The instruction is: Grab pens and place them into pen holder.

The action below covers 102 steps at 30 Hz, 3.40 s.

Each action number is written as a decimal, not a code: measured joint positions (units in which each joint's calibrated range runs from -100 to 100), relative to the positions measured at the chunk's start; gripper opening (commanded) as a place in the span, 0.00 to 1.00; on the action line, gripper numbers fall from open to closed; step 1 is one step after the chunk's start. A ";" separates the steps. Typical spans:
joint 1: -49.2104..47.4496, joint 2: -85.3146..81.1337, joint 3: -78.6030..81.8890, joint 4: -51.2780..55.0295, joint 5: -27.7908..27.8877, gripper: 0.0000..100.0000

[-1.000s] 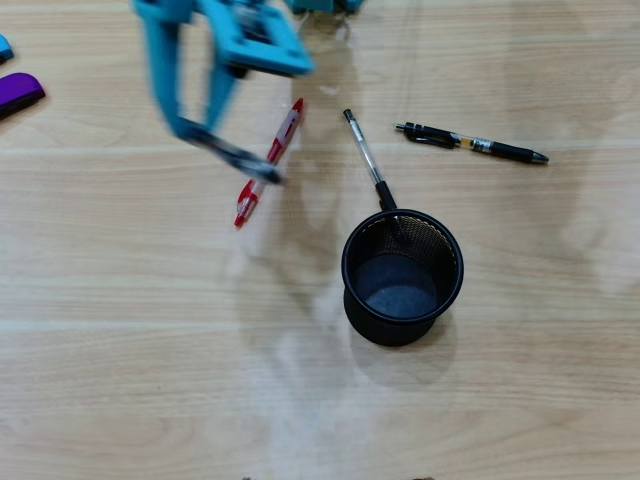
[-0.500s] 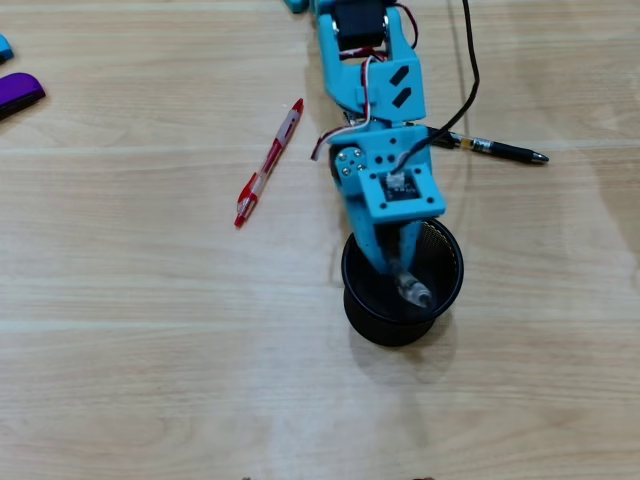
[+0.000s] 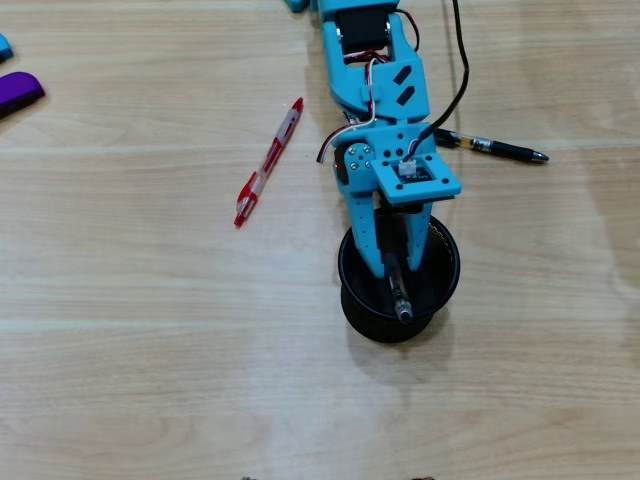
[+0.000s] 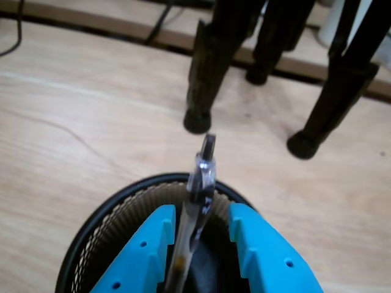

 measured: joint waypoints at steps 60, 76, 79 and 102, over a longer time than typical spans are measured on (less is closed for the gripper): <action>17.22 12.27 -9.21 73.99 2.66 0.12; 21.27 4.82 -16.56 71.32 9.55 0.02; 20.51 -1.02 -24.44 67.87 14.61 0.02; -1.01 9.99 -37.89 39.02 -3.29 0.03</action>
